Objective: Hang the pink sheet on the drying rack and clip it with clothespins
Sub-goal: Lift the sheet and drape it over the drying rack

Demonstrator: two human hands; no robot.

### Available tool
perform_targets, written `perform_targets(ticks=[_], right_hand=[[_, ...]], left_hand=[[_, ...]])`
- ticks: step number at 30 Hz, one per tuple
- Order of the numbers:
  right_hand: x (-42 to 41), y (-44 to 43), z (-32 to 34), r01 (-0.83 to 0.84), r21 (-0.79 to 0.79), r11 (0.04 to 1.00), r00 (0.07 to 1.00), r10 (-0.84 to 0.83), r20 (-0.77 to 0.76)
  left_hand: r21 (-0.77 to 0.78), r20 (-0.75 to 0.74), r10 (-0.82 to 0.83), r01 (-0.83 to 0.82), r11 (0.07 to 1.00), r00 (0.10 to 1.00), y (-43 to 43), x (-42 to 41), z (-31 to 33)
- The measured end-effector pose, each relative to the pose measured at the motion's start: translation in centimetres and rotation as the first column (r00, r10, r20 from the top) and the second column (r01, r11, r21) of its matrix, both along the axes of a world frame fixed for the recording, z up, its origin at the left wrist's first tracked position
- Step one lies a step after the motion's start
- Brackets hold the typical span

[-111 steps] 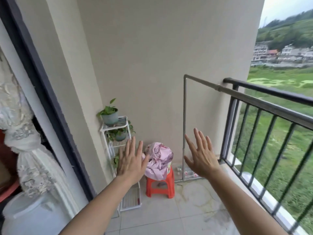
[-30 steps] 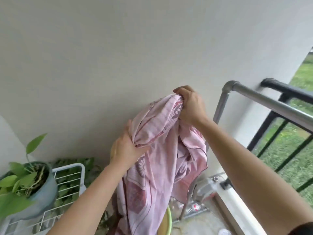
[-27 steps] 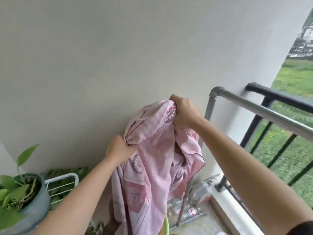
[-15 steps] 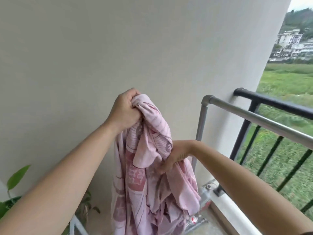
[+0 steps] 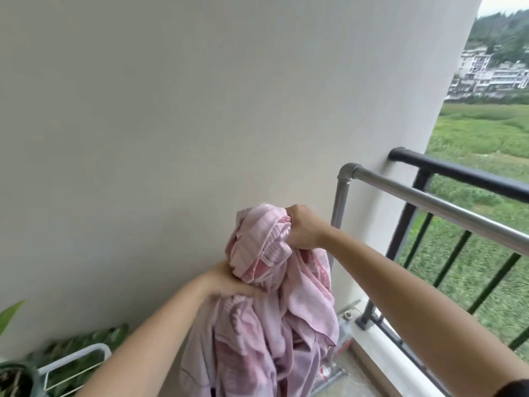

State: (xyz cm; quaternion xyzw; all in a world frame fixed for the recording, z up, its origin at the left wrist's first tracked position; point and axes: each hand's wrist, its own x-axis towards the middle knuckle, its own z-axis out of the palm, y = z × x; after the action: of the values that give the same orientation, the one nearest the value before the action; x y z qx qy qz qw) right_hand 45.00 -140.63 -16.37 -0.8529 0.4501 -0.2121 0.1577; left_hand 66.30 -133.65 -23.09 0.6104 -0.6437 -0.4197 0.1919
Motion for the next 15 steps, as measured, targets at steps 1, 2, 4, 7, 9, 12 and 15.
perform_targets(ticks=[1,2,4,7,9,12,15], right_hand=[[-0.8,-0.5,-0.2,-0.009,-0.019,1.000,0.992,0.006,-0.124],[-1.6,-0.8,-0.4,0.004,0.008,1.000,0.978,-0.003,-0.209],[-3.1,-1.0,-0.7,0.079,0.108,0.991,0.955,-0.044,-0.294],[-3.4,-1.5,-1.4,0.052,0.360,0.932,0.974,0.032,-0.224],[-2.0,-1.4,-1.6,-0.092,0.519,0.850,0.972,0.190,-0.139],[0.6,-1.0,-1.9,-0.285,0.649,0.705,0.948,0.305,0.086],[1.8,-1.3,-1.8,-0.412,0.693,0.592,0.909,0.318,0.268]], left_hand=[[-0.059,0.132,0.029,-0.022,0.998,0.991,-0.8,0.8,0.7],[-0.142,0.274,0.096,-0.059,0.988,0.957,-1.6,1.9,1.7],[-0.362,0.464,0.306,-0.137,0.922,0.831,-2.6,3.8,4.3],[-0.720,0.299,0.481,-0.136,0.681,0.824,-3.6,4.5,8.3],[-0.869,0.143,0.440,-0.100,0.484,0.886,-3.5,3.4,11.0],[-0.913,-0.114,0.250,-0.201,0.355,0.961,-3.1,1.5,14.1],[-0.914,-0.188,0.213,-0.250,0.320,0.959,-3.1,1.3,15.7]])
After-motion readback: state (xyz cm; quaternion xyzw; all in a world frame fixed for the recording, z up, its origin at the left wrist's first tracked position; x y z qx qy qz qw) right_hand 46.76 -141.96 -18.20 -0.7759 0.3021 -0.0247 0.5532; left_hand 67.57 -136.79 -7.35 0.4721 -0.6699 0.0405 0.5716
